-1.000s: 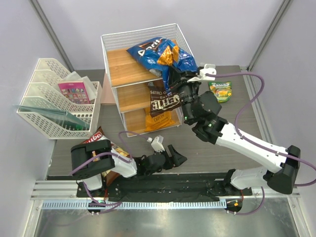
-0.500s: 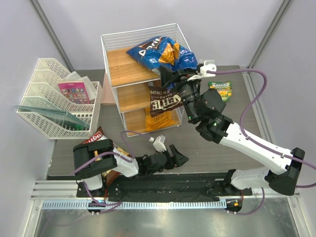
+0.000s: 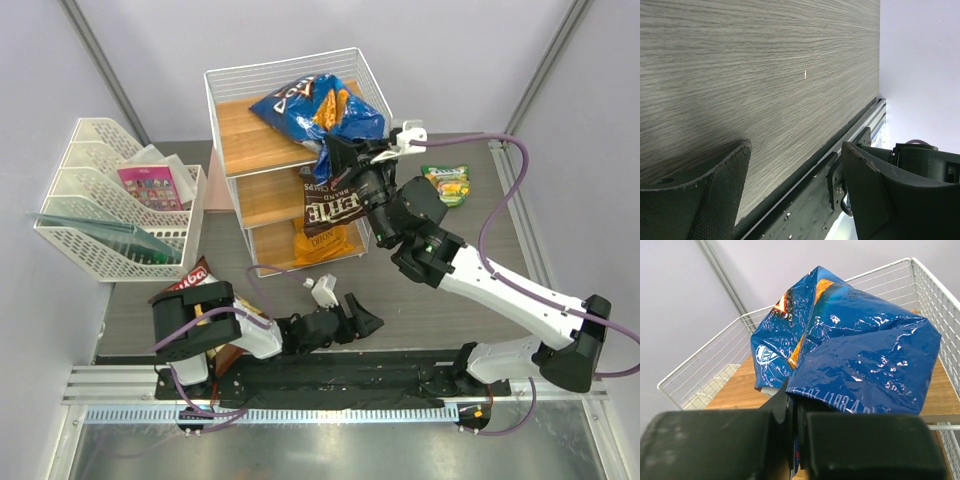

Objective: Place and organize the chips bags onto the shelf
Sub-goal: Place the potato chip on the shelf.

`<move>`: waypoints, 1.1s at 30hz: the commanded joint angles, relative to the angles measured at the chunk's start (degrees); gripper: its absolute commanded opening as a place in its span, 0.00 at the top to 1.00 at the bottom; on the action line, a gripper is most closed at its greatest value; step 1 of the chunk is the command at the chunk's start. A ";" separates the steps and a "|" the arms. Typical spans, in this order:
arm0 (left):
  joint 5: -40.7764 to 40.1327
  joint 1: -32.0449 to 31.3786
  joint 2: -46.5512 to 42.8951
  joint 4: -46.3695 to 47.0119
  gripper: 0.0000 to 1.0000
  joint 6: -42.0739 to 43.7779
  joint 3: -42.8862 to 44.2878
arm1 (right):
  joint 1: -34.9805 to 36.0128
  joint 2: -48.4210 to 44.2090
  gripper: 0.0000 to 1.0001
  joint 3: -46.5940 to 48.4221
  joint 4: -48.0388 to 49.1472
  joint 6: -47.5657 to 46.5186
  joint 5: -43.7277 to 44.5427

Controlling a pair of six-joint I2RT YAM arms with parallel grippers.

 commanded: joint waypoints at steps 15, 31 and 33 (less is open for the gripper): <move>3.60 -0.56 5.88 -16.66 0.24 2.33 -2.98 | 3.64 -6.13 0.99 -16.32 25.88 4.18 14.59; 3.34 -0.56 5.35 -14.99 0.24 1.62 -5.62 | 3.82 5.21 0.99 -1.91 29.78 -1.09 11.43; 3.43 -0.56 5.44 -14.73 0.24 1.80 -5.44 | 3.74 6.00 0.99 0.19 28.38 -2.32 12.22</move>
